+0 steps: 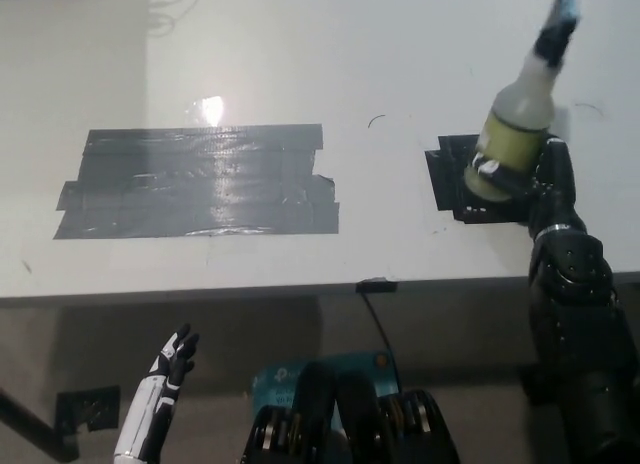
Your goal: A spray bottle is kept on the black marked spot on the table infront of the robot and the robot extends its right arm to pick it up and hands it to a person
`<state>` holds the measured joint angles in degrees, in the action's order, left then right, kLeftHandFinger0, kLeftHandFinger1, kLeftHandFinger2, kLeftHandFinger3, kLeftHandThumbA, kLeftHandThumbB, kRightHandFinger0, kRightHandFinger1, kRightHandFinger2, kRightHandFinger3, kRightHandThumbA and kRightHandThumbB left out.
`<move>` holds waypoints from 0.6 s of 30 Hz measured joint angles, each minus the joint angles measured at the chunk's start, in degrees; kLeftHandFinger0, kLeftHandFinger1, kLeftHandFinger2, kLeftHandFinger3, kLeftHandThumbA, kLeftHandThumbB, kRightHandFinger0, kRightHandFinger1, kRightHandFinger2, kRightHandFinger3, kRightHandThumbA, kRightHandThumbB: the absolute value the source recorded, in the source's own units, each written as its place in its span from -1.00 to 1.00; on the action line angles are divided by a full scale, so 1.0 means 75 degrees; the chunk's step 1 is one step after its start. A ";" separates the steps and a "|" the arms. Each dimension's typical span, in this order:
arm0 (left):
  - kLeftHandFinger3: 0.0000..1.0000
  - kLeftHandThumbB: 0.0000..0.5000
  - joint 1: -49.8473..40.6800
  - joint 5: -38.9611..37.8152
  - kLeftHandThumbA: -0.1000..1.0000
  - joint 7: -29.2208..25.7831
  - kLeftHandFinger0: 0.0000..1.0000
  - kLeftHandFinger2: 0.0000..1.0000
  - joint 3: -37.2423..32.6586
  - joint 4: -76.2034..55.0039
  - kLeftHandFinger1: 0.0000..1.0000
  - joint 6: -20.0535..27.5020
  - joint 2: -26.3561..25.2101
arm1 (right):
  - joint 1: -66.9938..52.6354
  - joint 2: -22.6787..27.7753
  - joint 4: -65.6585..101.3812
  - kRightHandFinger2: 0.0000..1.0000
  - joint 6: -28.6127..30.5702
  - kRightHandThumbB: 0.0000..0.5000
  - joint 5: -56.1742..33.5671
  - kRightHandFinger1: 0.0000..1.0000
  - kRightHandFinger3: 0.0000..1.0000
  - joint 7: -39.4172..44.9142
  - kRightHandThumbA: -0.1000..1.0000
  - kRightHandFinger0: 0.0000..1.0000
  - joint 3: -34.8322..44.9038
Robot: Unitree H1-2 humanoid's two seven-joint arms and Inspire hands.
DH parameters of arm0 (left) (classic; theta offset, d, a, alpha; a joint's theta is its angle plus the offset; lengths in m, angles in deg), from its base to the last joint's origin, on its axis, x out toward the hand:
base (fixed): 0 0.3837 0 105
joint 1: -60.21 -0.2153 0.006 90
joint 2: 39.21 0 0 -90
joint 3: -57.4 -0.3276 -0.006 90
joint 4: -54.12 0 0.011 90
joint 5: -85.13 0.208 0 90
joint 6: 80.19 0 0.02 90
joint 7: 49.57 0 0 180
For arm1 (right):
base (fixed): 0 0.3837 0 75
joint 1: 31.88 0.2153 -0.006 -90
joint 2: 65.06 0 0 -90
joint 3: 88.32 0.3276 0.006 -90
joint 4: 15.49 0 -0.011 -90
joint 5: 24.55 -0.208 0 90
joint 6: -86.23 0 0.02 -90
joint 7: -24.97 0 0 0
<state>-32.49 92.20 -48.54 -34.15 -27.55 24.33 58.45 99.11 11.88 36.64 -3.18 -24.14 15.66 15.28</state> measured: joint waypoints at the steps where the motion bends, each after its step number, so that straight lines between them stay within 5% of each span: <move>1: 1.00 0.38 0.0008 0.0000 1.00 0.0001 1.00 1.00 0.0000 0.0000 1.00 0.0000 -0.0001 | -0.0011 -0.0051 0.0184 0.19 0.0003 -0.17 -0.0041 -0.60 0.04 -0.0019 -0.85 -1.00 0.0041; 6: 1.00 0.40 0.0029 0.0011 1.00 0.0003 1.00 1.00 -0.0006 0.0000 1.00 -0.0002 -0.0004 | -0.0026 -0.0275 0.1228 0.24 0.0004 -0.33 -0.0246 -0.49 -0.05 -0.0049 -0.87 -1.00 0.0074; 18: 1.00 0.42 0.0091 0.0070 1.00 0.0006 1.00 1.00 -0.0026 0.0001 1.00 -0.0006 -0.0060 | -0.0145 -0.0133 0.2964 0.60 -0.1635 -0.49 -0.0466 -0.11 0.46 0.0939 -1.00 -1.00 -0.1376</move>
<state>-31.80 92.73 -48.49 -34.34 -27.55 24.29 58.00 98.03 10.88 58.87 -15.44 -27.63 22.70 4.96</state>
